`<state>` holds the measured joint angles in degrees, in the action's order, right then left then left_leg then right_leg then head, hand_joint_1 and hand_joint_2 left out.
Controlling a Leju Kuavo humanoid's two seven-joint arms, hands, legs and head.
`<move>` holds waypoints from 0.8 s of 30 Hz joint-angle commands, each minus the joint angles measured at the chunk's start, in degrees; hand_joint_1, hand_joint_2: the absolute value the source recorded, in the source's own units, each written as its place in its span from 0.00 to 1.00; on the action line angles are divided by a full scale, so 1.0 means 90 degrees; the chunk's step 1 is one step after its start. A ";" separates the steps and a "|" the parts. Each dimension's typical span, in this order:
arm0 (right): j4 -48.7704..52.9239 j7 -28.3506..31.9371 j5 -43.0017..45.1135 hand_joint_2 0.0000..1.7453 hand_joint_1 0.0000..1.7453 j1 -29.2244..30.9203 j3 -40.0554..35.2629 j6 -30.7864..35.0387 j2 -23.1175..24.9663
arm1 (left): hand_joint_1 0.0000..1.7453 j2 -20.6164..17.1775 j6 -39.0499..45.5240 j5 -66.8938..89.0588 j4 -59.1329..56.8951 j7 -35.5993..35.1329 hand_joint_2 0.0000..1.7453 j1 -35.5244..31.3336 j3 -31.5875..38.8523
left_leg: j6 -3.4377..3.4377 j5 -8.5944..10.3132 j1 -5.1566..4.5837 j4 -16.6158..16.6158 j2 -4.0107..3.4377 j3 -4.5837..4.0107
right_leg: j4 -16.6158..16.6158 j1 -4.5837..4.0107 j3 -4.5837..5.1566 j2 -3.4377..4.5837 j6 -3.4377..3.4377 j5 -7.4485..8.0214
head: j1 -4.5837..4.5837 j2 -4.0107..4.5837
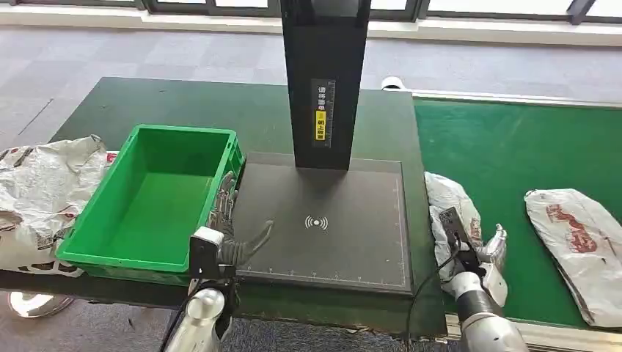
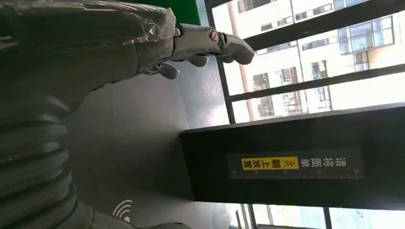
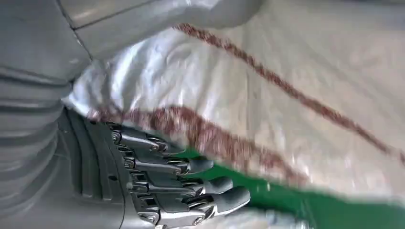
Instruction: Moved the parcel from conveyor to table for the left to box.
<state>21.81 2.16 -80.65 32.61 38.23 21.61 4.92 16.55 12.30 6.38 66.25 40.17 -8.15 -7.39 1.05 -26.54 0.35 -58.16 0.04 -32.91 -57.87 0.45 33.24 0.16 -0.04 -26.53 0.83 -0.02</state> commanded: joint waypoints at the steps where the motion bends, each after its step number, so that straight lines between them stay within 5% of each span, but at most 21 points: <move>1: -0.0571 -0.0164 -0.0100 1.00 0.07 0.0011 -0.0467 -0.0406 -0.0218 | 0.00 0.0230 -0.0055 0.0014 -0.0203 -0.0019 1.00 0.0018 0.0154 | -0.0007 0.0001 0.0002 0.0021 0.0009 0.0021 | 0.0029 -0.0003 -0.0029 -0.0012 0.0005 0.0002 | 0.0000 0.0000; 5: -0.0571 -0.0164 -0.0100 1.00 0.07 0.0011 -0.0467 -0.0406 -0.0218 | 0.00 0.0230 -0.0055 0.0014 -0.0203 -0.0019 1.00 0.0018 0.0154 | -0.0005 0.0001 0.0000 0.0013 0.0003 0.0014 | 0.0017 -0.0002 -0.0017 -0.0005 0.0003 0.0001 | 0.0000 0.0000; 6: -0.0537 -0.0184 -0.0093 1.00 1.00 0.0015 -0.0480 -0.0474 -0.0211 | 0.00 0.0227 -0.0060 0.0041 -0.0226 -0.0019 1.00 0.0015 0.0148 | -0.0005 0.0002 -0.0002 0.0019 0.0003 0.0020 | 0.0021 0.0000 -0.0021 -0.0005 0.0003 0.0002 | 0.0000 0.0000; 18: -0.0263 0.0225 0.0256 1.00 1.00 -0.0096 -0.0547 -0.0406 -0.0055 | 0.00 0.0242 -0.0071 0.0062 -0.0176 -0.0019 1.00 0.0000 0.0177 | -0.0004 0.0000 0.0000 0.0014 0.0005 0.0018 | 0.0017 -0.0002 -0.0023 -0.0007 0.0002 -0.0001 | 0.0000 0.0000; 24: 0.0316 0.1368 0.1069 1.00 1.00 -0.0072 -0.0493 0.0834 0.0211 | 0.00 0.0215 0.0002 0.0126 -0.0049 -0.0019 1.00 0.0117 0.0244 | -0.0003 -0.0004 0.0001 0.0017 -0.0009 0.0024 | 0.0021 -0.0005 -0.0023 0.0007 0.0001 0.0000 | 0.0000 0.0000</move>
<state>20.57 7.37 -76.50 32.18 35.01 21.36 4.42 16.59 12.00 7.30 66.25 40.17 -8.15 -7.32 1.05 -26.54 0.34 -58.16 0.04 -32.89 -57.87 0.42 33.20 0.16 -0.06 -26.54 0.83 -0.02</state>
